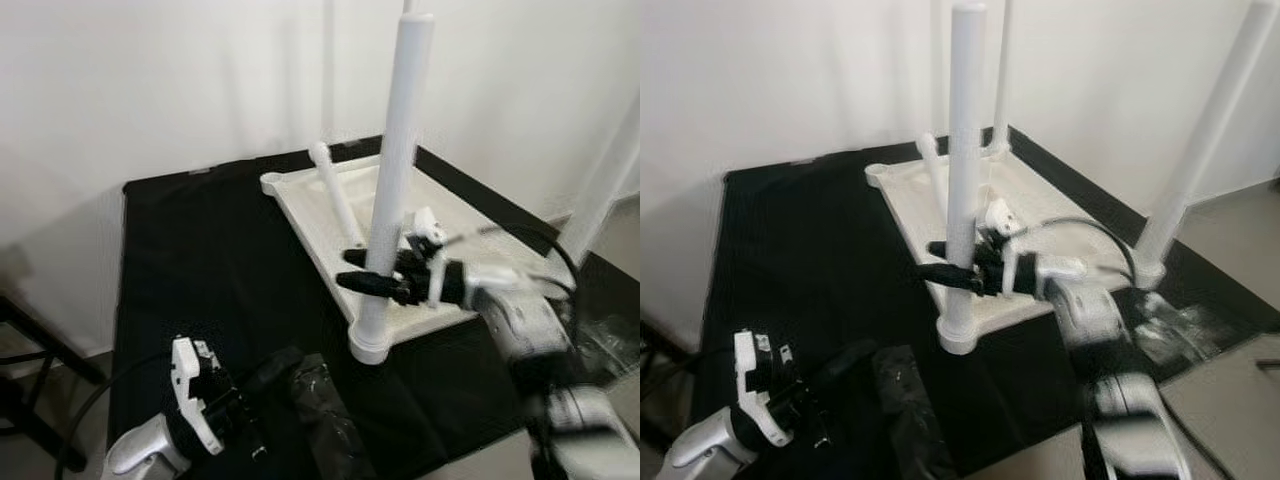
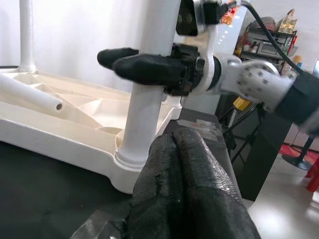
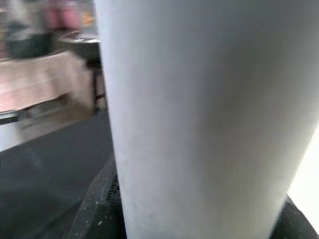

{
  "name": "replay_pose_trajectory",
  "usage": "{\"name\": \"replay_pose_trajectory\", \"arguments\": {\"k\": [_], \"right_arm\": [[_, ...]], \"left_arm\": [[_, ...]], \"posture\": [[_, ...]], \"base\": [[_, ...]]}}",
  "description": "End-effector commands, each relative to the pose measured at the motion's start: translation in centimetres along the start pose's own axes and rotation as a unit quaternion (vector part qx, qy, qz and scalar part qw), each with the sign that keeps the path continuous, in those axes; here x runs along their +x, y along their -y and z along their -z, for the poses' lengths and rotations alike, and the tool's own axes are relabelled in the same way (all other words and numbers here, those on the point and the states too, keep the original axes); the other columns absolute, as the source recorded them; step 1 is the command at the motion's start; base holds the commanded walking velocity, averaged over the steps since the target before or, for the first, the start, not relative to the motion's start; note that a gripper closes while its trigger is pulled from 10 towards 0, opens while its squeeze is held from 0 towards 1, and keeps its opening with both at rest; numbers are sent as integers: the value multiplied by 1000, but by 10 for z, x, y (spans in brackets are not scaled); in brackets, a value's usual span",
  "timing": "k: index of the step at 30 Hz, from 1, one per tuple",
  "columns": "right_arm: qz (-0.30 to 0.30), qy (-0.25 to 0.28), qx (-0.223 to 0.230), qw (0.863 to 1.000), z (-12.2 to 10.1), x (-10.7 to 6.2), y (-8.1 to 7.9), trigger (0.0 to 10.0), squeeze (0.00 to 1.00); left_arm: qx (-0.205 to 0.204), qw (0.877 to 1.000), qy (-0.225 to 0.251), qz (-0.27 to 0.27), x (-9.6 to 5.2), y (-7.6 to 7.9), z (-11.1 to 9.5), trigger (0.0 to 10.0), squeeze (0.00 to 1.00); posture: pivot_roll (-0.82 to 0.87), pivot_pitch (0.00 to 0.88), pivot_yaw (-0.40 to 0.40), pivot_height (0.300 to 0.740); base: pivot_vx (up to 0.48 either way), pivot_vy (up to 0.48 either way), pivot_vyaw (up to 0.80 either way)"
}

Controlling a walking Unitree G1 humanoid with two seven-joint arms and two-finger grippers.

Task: Building children table

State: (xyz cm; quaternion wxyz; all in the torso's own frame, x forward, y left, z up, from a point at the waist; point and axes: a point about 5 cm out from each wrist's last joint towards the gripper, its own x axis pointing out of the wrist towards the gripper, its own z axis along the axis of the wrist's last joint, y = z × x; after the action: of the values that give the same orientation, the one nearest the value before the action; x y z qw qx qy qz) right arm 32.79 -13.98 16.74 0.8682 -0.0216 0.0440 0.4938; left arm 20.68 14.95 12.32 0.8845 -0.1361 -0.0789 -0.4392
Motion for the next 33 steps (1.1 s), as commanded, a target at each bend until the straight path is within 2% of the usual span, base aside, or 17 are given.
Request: {"name": "replay_pose_trajectory", "arguments": {"k": [1,2,4,5,6,12,13,14,15,16,18,19,24,25,27,28,33], "right_arm": [[139,-82,72,984,46,4,-19,0,0],[226,-99,26,969,44,4,-33,0,0],[226,-99,26,969,44,4,-33,0,0],[282,-94,-1,955,38,1,-41,0,0],[306,-94,14,947,38,-1,-42,0,0],[291,-96,23,952,37,9,-39,0,0],[292,-96,25,951,36,10,-39,2000,0],[291,-85,40,952,34,10,-39,10000,20],[291,-85,40,952,34,10,-39,10000,20],[275,-66,62,957,28,11,-40,10000,788],[278,-63,68,956,26,12,-43,10000,788],[241,-39,70,967,15,16,-45,10000,1000],[99,18,2,995,-23,17,-37,10000,973],[65,15,-16,998,-27,14,-32,10000,267],[44,12,-27,999,-29,11,-29,10000,267],[3,0,-48,999,-31,6,-23,10000,0],[-49,-23,-61,997,-31,1,-11,10000,0]], "left_arm": [[6,1000,-1,2,-1,0,-4,10000,0],[6,1000,-1,2,-2,-1,-5,10000,0],[6,1000,-1,2,-2,-1,-5,10000,0],[6,1000,-2,2,-3,-2,-5,10000,0],[3,1000,0,2,-2,-3,-5,10000,0],[4,1000,-2,5,-1,-4,-4,10000,0],[6,1000,1,1,-1,-4,-5,10000,0],[7,1000,2,-1,0,-4,-5,10000,0],[7,1000,2,-1,0,-4,-5,10000,0],[7,1000,2,-1,0,-4,-5,10000,0],[7,1000,2,-1,0,-4,-5,10000,0],[6,1000,1,0,0,-4,-4,10000,0],[4,1000,0,5,2,-3,-3,10000,0],[4,1000,0,4,2,-3,-3,10000,0],[4,1000,0,4,2,-3,-3,10000,0],[5,1000,1,3,2,-3,-3,10000,0],[6,1000,1,2,2,-2,-3,10000,0]], "posture": [[-51,10,-3,740],[-57,11,11,740],[-57,11,11,740],[-57,11,11,740],[-71,0,19,740],[-62,0,9,740],[-59,0,7,740],[-58,0,7,740],[-58,0,7,740],[-58,0,6,740],[-58,0,6,740],[-61,0,9,740],[-57,0,5,740],[-54,0,4,740],[-54,0,4,740],[-50,0,1,740],[-45,0,-1,740]], "base": [[0,0,0],[0,0,0],[0,0,0],[0,0,0],[0,0,0],[0,0,0],[0,0,0],[0,0,0],[0,0,0],[0,0,0],[0,0,0],[0,0,0],[0,0,0],[0,0,0],[0,0,0],[0,0,0],[0,0,0]]}}
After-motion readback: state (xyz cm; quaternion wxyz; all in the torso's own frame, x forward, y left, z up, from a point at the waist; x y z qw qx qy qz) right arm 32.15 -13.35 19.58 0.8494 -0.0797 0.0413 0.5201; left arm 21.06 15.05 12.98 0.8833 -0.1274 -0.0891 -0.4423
